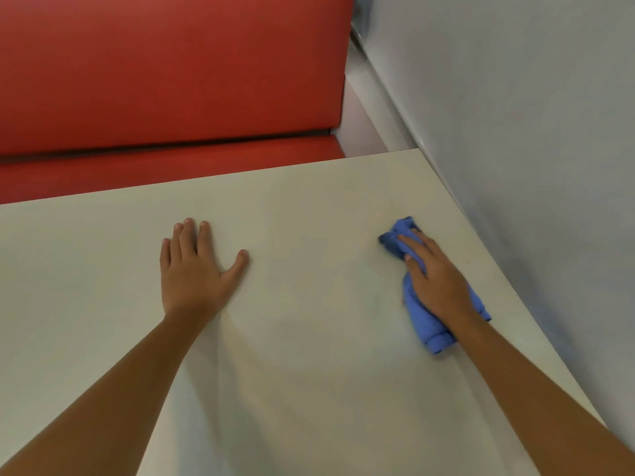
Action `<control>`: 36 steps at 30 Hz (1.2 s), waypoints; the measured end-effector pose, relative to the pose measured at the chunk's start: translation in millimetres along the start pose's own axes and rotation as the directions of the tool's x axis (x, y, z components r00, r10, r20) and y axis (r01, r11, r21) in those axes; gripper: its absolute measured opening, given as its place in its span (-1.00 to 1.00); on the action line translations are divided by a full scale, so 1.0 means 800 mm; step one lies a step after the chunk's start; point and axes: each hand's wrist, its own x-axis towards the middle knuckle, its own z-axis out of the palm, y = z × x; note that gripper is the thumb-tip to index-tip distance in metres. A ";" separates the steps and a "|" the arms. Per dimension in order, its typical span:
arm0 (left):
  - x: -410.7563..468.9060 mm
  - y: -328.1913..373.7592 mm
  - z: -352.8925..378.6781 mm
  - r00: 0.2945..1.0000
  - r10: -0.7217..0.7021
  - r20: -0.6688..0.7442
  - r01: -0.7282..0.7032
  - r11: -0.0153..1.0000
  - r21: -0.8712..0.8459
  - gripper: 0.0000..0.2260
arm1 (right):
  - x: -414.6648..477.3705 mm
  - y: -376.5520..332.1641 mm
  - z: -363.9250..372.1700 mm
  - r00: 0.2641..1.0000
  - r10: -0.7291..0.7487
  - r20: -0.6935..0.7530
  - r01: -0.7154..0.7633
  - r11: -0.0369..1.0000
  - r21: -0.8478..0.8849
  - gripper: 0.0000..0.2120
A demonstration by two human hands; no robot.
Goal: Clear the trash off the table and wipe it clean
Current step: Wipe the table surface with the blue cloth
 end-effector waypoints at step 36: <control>-0.001 0.004 -0.001 1.000 0.005 -0.013 -0.005 1.000 0.029 -0.17 | 0.070 0.041 -0.028 0.907 0.377 -0.187 -0.400 0.911 -0.103 -0.62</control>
